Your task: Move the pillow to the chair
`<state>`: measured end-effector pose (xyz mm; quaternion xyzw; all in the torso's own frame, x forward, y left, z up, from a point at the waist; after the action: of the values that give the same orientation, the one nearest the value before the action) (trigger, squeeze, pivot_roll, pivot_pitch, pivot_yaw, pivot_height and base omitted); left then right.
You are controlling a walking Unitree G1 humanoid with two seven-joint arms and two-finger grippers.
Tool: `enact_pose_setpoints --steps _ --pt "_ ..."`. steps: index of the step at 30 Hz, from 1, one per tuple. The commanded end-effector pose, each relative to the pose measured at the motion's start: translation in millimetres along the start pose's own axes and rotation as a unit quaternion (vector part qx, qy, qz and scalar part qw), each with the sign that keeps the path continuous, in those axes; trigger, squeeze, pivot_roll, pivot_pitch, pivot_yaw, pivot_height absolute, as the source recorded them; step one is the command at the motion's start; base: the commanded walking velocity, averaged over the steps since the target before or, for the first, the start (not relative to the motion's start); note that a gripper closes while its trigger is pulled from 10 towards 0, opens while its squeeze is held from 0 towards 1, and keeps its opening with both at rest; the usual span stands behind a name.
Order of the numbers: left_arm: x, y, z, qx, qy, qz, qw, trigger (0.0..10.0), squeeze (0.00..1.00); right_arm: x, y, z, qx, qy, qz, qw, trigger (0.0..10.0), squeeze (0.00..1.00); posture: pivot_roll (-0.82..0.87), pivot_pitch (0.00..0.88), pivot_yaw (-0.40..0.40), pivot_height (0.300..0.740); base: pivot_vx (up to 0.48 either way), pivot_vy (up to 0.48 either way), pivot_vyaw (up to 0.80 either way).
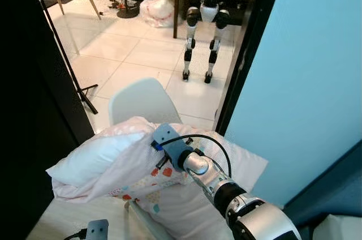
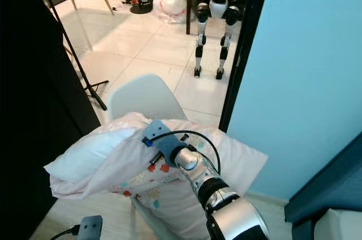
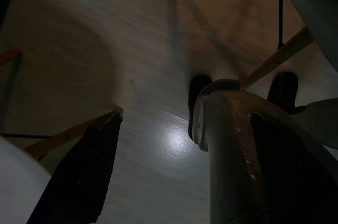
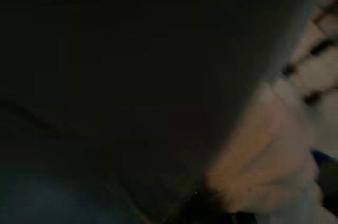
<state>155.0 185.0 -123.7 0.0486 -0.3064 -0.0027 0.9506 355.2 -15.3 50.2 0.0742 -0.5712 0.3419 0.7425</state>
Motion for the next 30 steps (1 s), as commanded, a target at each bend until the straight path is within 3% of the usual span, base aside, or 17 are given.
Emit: enact_pose_setpoints --steps 1,2,4,5,13,16,17,18,21,22,23,24,26,27,29,30 --pt "-19 -3.2 5.0 -0.009 0.029 -0.006 1.0 10.0 0.0 -17 -17.2 5.4 -0.065 0.034 -0.009 0.997 10.0 0.05 0.0 0.179 -0.035 0.74 0.0 0.0 0.0" --pt "-20 -3.3 5.3 -0.009 0.03 -0.007 1.0 10.0 0.0 -17 -25.9 6.5 -0.087 0.03 -0.016 0.996 10.0 0.6 0.0 0.179 -0.035 0.74 0.0 0.0 0.0" --pt "-22 -3.4 5.9 -0.009 0.031 -0.007 0.999 10.0 0.0 -15 -38.4 8.5 -0.116 0.024 -0.038 0.992 10.0 0.6 0.0 0.184 -0.033 0.74 0.0 0.0 0.0" --pt "-22 -3.6 6.1 -0.01 0.032 -0.009 0.999 10.0 0.0 -14 -43.5 9.2 -0.123 0.019 -0.049 0.991 10.0 1.0 0.0 0.176 -0.032 0.74 0.0 0.0 0.0" --pt "-23 -4.0 6.4 -0.011 0.034 -0.011 0.999 10.0 0.0 -7 -54.5 9.8 -0.141 0.001 -0.091 0.986 10.0 1.0 -0.01 0.169 -0.034 0.74 0.0 0.0 0.0" --pt "-20 -4.7 5.3 -0.011 0.032 -0.01 0.999 10.0 0.0 -1 -55.6 9.1 -0.139 -0.023 -0.165 0.976 10.0 1.0 -0.01 0.16 -0.037 0.74 0.0 0.0 0.0" --pt "-20 -4.7 5.3 -0.011 0.032 -0.01 0.999 10.0 0.0 -1 -55.6 9.1 -0.139 -0.023 -0.165 0.976 10.0 1.0 -0.01 0.16 -0.037 0.74 0.0 0.0 0.0" --pt "-18 -5.2 4.4 -0.011 0.032 -0.01 0.999 10.0 0.0 5 -58.1 9.2 -0.129 -0.049 -0.218 0.966 10.0 1.0 -0.02 0.141 -0.041 0.74 0.0 0.0 0.0" --pt "-18 -5.7 4.0 -0.012 0.033 -0.01 0.999 10.0 0.0 8 -60.5 9.6 -0.122 -0.064 -0.249 0.959 10.0 1.0 -0.02 0.138 -0.041 0.74 0.0 0.0 0.0" --pt "-17 -6.2 3.6 -0.013 0.034 -0.011 0.999 10.0 0.0 11 -61.8 9.8 -0.109 -0.077 -0.278 0.951 10.0 1.0 -0.02 0.129 -0.042 0.74 0.0 0.0 0.0" --pt "-16 -7.0 3.0 -0.014 0.037 -0.013 0.999 10.0 0.0 20 -61.8 10.4 -0.06 -0.118 -0.339 0.931 10.0 1.0 -0.03 0.116 -0.041 0.74 0.0 0.0 0.0" --pt "-16 -7.0 3.0 -0.014 0.037 -0.013 0.999 10.0 0.0 20 -61.8 10.4 -0.06 -0.118 -0.339 0.931 10.0 1.0 -0.03 0.116 -0.041 0.74 0.0 0.0 0.0" --pt "-15 -7.2 2.4 -0.015 0.04 -0.012 0.999 10.0 0.0 26 -57.6 11.5 -0.005 -0.145 -0.38 0.914 10.0 1.0 -0.03 0.103 -0.04 0.74 0.0 0.0 0.0" --pt "-15 -7.1 2.1 -0.015 0.041 -0.011 0.999 10.0 0.0 26 -54.2 11.6 0.017 -0.146 -0.385 0.911 10.0 1.0 -0.04 0.096 -0.038 0.74 0.0 0.0 0.0" --pt "-14 -7.0 1.5 -0.017 0.047 -0.017 0.999 10.0 0.0 23 -39.4 15.4 0.09 -0.155 -0.397 0.9 10.0 0.96 -0.04 0.084 -0.039 0.74 0.0 0.0 0.0" --pt "-14 -7.0 1.5 -0.017 0.047 -0.017 0.999 10.0 0.0 23 -39.4 15.4 0.09 -0.155 -0.397 0.9 10.0 0.96 -0.04 0.084 -0.039 0.74 0.0 0.0 0.0"
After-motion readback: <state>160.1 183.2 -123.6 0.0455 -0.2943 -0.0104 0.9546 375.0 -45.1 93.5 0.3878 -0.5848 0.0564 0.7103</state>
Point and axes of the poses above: a point about 5 cm out from each wrist's last joint towards the gripper, its own z axis pointing back from the gripper into the wrist, its own x axis along the axis of the wrist's last joint, y = z × x, the point moved 3 cm from there along -z, pointing out of the wrist towards the gripper, and after that the axes turned 8 degrees about -z, right-handed, at the moved point
